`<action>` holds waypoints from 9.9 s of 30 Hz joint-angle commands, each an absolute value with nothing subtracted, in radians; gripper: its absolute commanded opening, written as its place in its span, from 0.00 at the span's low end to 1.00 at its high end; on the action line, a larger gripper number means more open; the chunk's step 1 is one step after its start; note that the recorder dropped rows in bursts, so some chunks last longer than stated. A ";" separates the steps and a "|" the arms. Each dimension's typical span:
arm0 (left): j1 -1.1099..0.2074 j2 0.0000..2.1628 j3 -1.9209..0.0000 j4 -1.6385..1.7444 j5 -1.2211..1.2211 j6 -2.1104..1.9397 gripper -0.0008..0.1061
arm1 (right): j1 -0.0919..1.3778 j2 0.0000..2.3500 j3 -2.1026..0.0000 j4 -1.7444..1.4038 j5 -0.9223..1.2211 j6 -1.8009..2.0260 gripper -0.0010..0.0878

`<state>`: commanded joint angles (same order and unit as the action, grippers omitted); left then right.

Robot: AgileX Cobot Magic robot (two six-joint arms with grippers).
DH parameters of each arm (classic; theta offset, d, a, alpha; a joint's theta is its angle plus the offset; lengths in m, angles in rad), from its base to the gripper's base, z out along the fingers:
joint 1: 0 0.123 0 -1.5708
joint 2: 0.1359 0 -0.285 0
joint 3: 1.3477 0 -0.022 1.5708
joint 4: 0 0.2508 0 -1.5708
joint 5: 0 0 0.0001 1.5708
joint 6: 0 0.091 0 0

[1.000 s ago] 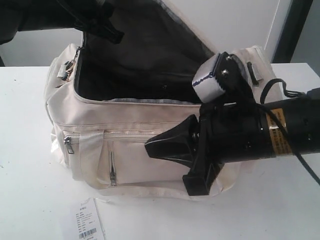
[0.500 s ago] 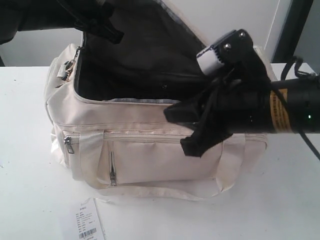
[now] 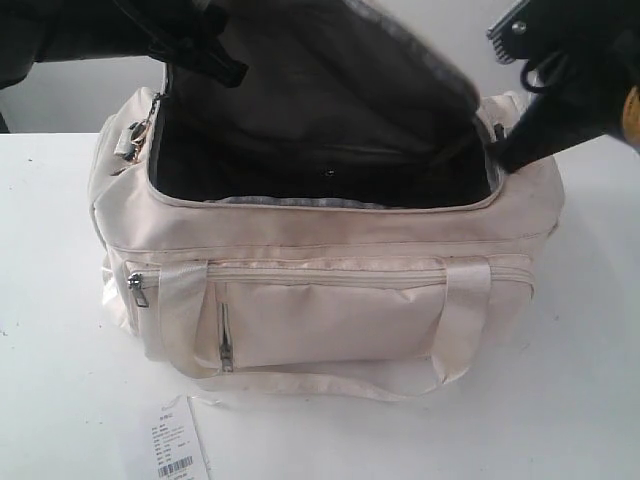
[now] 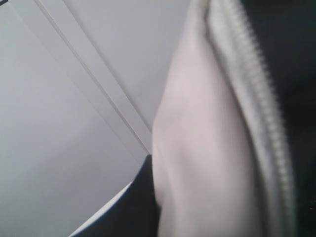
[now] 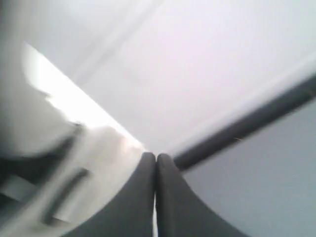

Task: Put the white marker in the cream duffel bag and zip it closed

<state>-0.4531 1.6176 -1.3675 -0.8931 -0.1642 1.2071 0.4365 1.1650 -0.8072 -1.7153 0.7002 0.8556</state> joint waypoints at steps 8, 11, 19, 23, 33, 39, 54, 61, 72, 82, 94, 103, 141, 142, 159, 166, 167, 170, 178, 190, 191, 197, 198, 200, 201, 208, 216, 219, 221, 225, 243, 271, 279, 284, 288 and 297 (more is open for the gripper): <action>-0.453 1.618 -1.368 -0.893 -0.164 1.207 0.01 | 0.419 1.121 -0.807 -1.155 0.840 0.522 0.01; -0.453 1.618 -1.368 -0.893 -0.164 1.207 0.01 | 0.419 1.095 -0.807 -0.818 0.806 0.363 0.01; -0.453 1.618 -1.368 -0.893 -0.164 1.207 0.01 | 0.419 1.053 -0.807 0.027 0.795 -0.289 0.01; -0.453 1.618 -1.368 -0.893 -0.164 1.207 0.01 | 0.419 1.053 -0.807 0.219 0.730 -0.426 0.01; -0.453 1.618 -1.368 -0.893 -0.164 1.207 0.01 | 0.419 1.053 -0.771 0.280 0.632 -0.424 0.01; -0.453 1.618 -1.368 -0.889 -0.165 1.209 0.01 | 0.419 1.053 -0.742 0.324 0.623 -0.471 0.01; -0.438 1.614 -1.370 -0.923 0.062 1.046 0.11 | 0.419 1.053 -0.742 0.326 0.570 -0.496 0.01; -0.339 1.569 -1.374 -0.890 0.312 0.890 0.72 | 0.419 1.053 -0.708 0.319 0.571 -0.496 0.01; -0.123 1.408 -1.376 -0.745 0.803 0.840 0.72 | 0.419 1.053 -0.708 0.321 0.571 -0.496 0.01; -0.035 1.346 -1.376 -0.432 0.894 0.418 0.12 | 0.419 1.053 -0.708 0.326 0.571 -0.496 0.01; 0.089 1.582 -1.376 -0.849 0.784 0.634 0.59 | 0.458 1.055 -0.801 0.775 0.565 -0.987 0.01; 0.180 1.747 -1.376 -1.101 0.860 0.706 0.59 | 0.615 1.373 -1.166 0.751 0.604 -0.983 0.01; 0.137 1.895 -1.376 -1.454 1.023 1.073 0.01 | 0.798 2.057 -1.927 0.077 0.704 -0.916 0.49; 0.137 1.895 -1.376 -1.459 1.023 1.073 0.01 | 0.800 2.057 -1.927 0.083 0.721 -0.916 0.49; 0.137 1.895 -1.376 -1.471 1.020 1.070 0.01 | 0.851 2.088 -1.927 -0.012 0.708 -0.937 0.63; 0.137 1.895 -1.376 -1.471 1.023 1.070 0.01 | 0.848 2.122 -1.927 -0.082 0.684 -0.940 0.63; 0.137 1.895 -1.376 -1.471 1.023 1.070 0.01 | 0.847 2.127 -1.927 -0.100 0.676 -0.940 0.63; 0.137 1.895 -1.376 -1.471 1.025 1.070 0.01 | 0.845 2.142 -1.927 -0.117 0.642 -0.940 0.59; 0.137 1.895 -1.376 -1.471 1.035 1.070 0.01 | 0.838 2.147 -1.934 -0.133 0.534 -0.893 0.01; 0.137 1.895 -1.376 -1.469 1.022 1.072 0.01 | 0.815 2.069 -1.934 -0.125 0.640 -0.597 0.01; 0.137 1.895 -1.376 -1.467 1.020 1.072 0.01 | 0.815 2.068 -1.934 -0.122 0.645 -0.567 0.01; 0.137 1.895 -1.376 -1.463 1.013 1.072 0.01 | 0.813 2.051 -1.934 -0.048 0.656 -0.537 0.01; 0.137 1.895 -1.376 -1.463 1.013 1.072 0.01 | 0.813 2.049 -1.934 -0.039 0.659 -0.537 0.01; 0.137 1.895 -1.376 -1.463 1.009 1.072 0.01 | 0.813 2.041 -1.934 0.000 0.673 -0.537 0.01; 0.137 1.895 -1.376 -1.463 1.006 1.072 0.01 | 0.813 2.037 -1.934 0.009 0.682 -0.537 0.01; 0.137 1.896 -1.376 -1.461 1.005 1.072 0.01 | 0.817 2.033 -1.934 0.062 0.751 -0.557 0.01; 0.137 1.896 -1.374 -1.462 0.992 1.070 0.01 | 0.817 2.005 -1.934 0.139 0.776 -0.583 0.01; 0.137 1.896 -1.374 -1.462 0.992 1.070 0.01 | 0.817 1.998 -1.934 0.186 0.807 -0.627 0.01; 0.137 1.896 -1.374 -1.462 0.990 1.070 0.01 | 0.819 1.990 -1.934 0.200 0.811 -0.630 0.01; 0.137 1.896 -1.374 -1.462 0.990 1.070 0.01 | 0.819 1.983 -1.934 0.219 0.832 -0.630 0.01; 0.137 1.897 -1.374 -1.462 0.944 1.070 0.01 | 0.819 1.983 -1.934 0.341 0.942 -0.673 0.01; 0.137 1.897 -1.374 -1.440 0.890 1.046 0.01 | 0.841 1.971 -1.934 0.369 1.086 -0.677 0.01; 0.139 1.897 -1.374 -1.440 0.862 1.046 0.01 | 0.841 1.971 -1.934 0.403 1.108 -0.693 0.01; 0.153 1.897 -1.374 -1.445 0.847 1.029 0.01 | 0.841 1.975 -1.934 0.368 1.025 -0.704 0.01; 0.174 1.897 -1.374 -1.455 0.893 1.020 0.01 | 0.841 1.989 -1.934 0.321 0.979 -0.673 0.01; 0.174 1.897 -1.374 -1.449 0.909 1.027 0.01 | 0.841 1.998 -1.934 0.341 0.883 -0.571 0.26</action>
<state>0.1743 1.8974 -1.3738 -1.4495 0.9089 1.0272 0.8407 1.9983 -1.9336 0.3409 0.8830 -0.5714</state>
